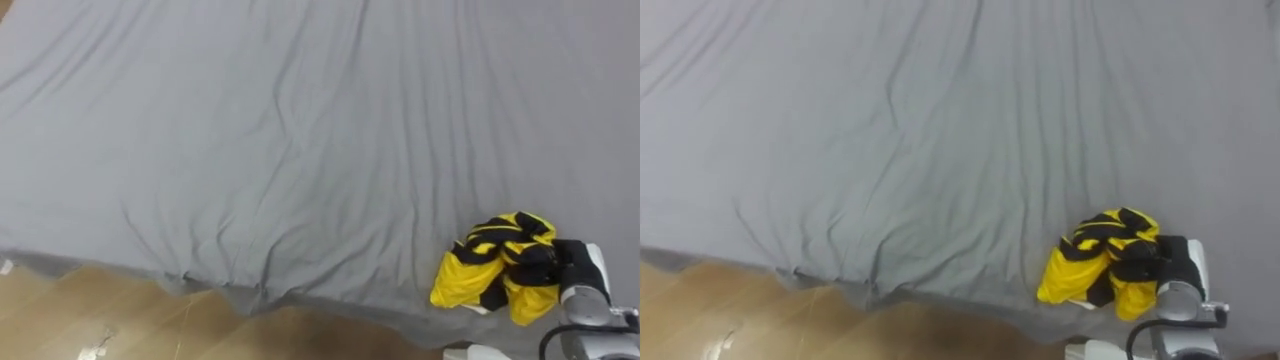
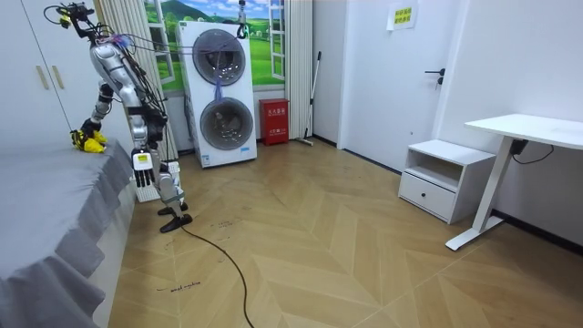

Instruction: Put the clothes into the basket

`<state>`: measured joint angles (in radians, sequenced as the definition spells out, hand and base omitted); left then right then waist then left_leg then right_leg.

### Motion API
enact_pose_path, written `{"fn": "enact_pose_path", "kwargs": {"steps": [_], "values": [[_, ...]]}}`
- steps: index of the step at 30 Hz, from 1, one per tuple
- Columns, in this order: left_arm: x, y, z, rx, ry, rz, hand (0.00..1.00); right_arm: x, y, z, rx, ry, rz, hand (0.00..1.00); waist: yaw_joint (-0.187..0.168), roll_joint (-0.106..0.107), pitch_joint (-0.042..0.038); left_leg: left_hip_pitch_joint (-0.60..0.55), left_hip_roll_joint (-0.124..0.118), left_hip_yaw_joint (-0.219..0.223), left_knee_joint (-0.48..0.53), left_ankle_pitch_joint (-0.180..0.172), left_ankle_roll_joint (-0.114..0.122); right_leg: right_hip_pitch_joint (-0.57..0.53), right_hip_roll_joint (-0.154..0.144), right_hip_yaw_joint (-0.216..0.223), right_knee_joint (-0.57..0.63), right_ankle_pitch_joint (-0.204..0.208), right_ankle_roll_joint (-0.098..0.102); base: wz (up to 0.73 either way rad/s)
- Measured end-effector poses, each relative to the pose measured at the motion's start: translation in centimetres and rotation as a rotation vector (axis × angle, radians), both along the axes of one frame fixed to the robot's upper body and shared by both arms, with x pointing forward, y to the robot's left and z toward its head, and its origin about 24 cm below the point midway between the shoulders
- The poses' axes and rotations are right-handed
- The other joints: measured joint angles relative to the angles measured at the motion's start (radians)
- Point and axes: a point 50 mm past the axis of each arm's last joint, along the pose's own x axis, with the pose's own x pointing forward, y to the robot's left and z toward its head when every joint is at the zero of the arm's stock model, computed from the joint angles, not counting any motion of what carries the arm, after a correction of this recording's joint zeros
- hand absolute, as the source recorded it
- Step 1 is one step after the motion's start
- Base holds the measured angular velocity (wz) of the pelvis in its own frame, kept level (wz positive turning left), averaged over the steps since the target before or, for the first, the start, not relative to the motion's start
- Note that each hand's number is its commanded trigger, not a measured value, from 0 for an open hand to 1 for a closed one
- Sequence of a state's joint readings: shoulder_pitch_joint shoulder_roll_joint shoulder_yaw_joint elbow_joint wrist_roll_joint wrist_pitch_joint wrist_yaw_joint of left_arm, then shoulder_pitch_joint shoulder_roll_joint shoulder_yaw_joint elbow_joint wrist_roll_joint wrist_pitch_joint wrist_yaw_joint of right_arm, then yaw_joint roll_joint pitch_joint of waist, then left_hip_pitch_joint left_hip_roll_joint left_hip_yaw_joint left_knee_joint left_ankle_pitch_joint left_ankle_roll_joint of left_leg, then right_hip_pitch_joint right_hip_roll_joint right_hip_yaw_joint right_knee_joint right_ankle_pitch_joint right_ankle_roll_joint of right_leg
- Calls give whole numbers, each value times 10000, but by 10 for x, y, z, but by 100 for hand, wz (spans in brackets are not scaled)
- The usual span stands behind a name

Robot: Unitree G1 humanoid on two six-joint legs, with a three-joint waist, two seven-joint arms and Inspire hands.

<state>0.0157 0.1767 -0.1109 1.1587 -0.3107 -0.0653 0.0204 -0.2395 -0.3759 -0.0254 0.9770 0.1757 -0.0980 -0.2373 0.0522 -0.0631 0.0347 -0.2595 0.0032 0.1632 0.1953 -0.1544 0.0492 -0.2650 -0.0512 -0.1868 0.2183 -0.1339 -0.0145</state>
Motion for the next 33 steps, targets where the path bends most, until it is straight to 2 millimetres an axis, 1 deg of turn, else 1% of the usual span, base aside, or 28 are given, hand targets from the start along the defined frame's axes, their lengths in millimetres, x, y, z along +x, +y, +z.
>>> {"fn": "enact_pose_path", "kwargs": {"steps": [1,2,3,4,5,6,7,8,9,10,11,12,13,14,15,16,17,18,19,20,21,22,26,28,29,30,32,33], "values": [[-5,5,0,162,86,174,0,-8,0,-2,278,-188,-252,100,-134,-70,-45,221,9,93,-28,-1,-2,168,16,116,-15,-5,8,-11],[-8,7,0,255,155,274,0,-11,1,-3,399,-252,-330,100,-209,-110,-66,350,16,192,-42,-2,-3,283,26,172,-41,-6,10,-25],[-15,10,-1,416,323,340,0,-20,1,-5,635,-378,-480,100,-312,-205,-143,582,15,298,-50,-5,-7,501,33,238,-165,-6,10,-27],[-21,12,-2,526,483,445,0,-28,0,-6,759,-503,-586,100,-515,-237,-171,868,14,436,-64,-8,-11,811,37,288,-242,-5,11,-27],[-24,13,-2,567,555,451,0,-32,-1,-6,869,-591,-716,100,-590,-250,-181,1035,14,505,-91,-10,-12,965,48,369,-291,0,19,-32],[-28,15,-2,612,639,553,0,-37,-2,-6,1003,-700,-921,100,-719,-288,-213,1343,23,592,-115,-27,-32,1207,84,557,-325,-1,27,-50],[-28,16,-2,627,576,628,0,-37,-3,-2,1027,-909,-945,100,-845,-293,-237,1662,59,773,-180,-77,-96,1350,126,829,-332,-13,45,-62],[-28,16,-1,639,528,639,0,-36,-3,2,1019,-1063,-920,100,-908,-288,-245,1787,81,879,-229,-125,-128,1417,171,962,-355,-35,66,-66],[-26,16,0,623,449,701,0,-36,-3,11,959,-1484,-820,100,-1055,-202,-292,2004,190,1122,-337,-285,-153,1464,290,1105,-400,-44,48,-49],[-25,17,0,638,404,707,0,-37,-2,14,925,-1673,-735,100,-1110,-161,-321,2090,222,1173,-372,-362,-165,1483,366,1194,-401,-36,36,-54],[-23,18,1,671,357,788,0,-36,2,20,889,-1964,-502,100,-1301,-194,-343,2354,261,1383,-402,-374,-187,1624,430,1403,-333,-18,8,-50],[-23,18,1,678,396,771,0,-37,4,23,792,-2096,-334,100,-1409,-181,-399,2611,322,1557,-446,-400,-220,1774,524,1602,-344,-10,0,-61],[-22,18,1,688,439,694,0,-38,4,24,811,-2146,-359,100,-1603,-169,-410,2858,368,1733,-448,-456,-254,1931,570,1780,-353,-3,-7,-50],[-21,17,1,682,448,657,0,-39,3,24,843,-2149,-442,100,-1642,-153,-429,2962,392,1860,-449,-489,-266,1981,601,1888,-344,1,-8,-56],[-18,15,1,657,414,581,0,-43,-1,24,855,-2150,-676,100,-1671,-125,-443,3147,438,2100,-455,-535,-288,2052,721,2136,-326,22,-8,-62],[-18,13,0,598,473,585,0,-46,-6,24,858,-2153,-962,100,-1690,-47,-424,3313,473,2350,-473,-576,-309,2103,782,2378,-315,69,-10,-66],[-20,12,-1,552,617,621,0,-47,-8,25,840,-2162,-1084,100,-1723,-10,-412,3398,488,2497,-496,-596,-319,2117,826,2512,-301,88,-10,-63],[-26,11,-2,510,831,692,0,-49,-10,26,875,-2284,-1389,100,-1879,61,-399,3496,522,2706,-508,-630,-341,2121,897,2719,-303,130,-17,-45],[-27,11,-2,500,899,704,0,-50,-11,28,877,-2363,-1555,100,-1943,88,-377,3509,528,2748,-507,-639,-348,2120,910,2778,-307,143,-15,-34],[-27,11,-3,516,1007,721,0,-54,-14,29,863,-2479,-1819,100,-2149,115,-354,3512,536,2815,-509,-640,-351,2097,935,2820,-301,153,-14,-21],[-29,12,-3,566,1129,868,0,-57,-17,31,854,-2569,-2055,100,-2245,154,-328,3520,550,2952,-517,-648,-363,2060,974,2929,-299,176,-18,-26],[-31,13,-3,624,1222,962,0,-60,-19,30,907,-2588,-2268,100,-2339,166,-321,3542,556,3034,-518,-668,-390,2049,1018,3024,-302,196,-30,-25],[-41,14,-4,812,1467,1059,0,-70,-20,21,993,-2200,-2563,100,-2495,191,-306,3650,589,3224,-519,-718,-470,2081,1142,3249,-321,215,-63,-18],[-44,14,-5,849,1537,1078,0,-77,-21,14,1065,-1822,-2657,100,-2592,262,-270,3651,605,3264,-521,-728,-487,2071,1170,3312,-330,222,-74,-5],[-45,14,-5,846,1554,1082,0,-79,-21,12,1099,-1732,-2661,100,-2629,284,-266,3641,606,3263,-522,-732,-491,2060,1178,3333,-331,221,-74,-5],[-47,13,-5,843,1578,1060,0,-84,-22,9,1121,-1542,-2711,100,-2657,341,-296,3571,606,3270,-522,-738,-495,1979,1195,3392,-327,221,-75,-5],[-47,13,-5,842,1583,968,0,-88,-22,6,1160,-1373,-2801,100,-2729,423,-284,3496,608,3309,-522,-738,-494,1906,1204,3475,-323,242,-73,-6],[-48,12,-5,838,1641,876,0,-91,-23,3,1175,-1222,-2840,100,-2782,508,-311,3407,613,3318,-522,-741,-490,1841,1214,3502,-327,265,-67,-6]]}}
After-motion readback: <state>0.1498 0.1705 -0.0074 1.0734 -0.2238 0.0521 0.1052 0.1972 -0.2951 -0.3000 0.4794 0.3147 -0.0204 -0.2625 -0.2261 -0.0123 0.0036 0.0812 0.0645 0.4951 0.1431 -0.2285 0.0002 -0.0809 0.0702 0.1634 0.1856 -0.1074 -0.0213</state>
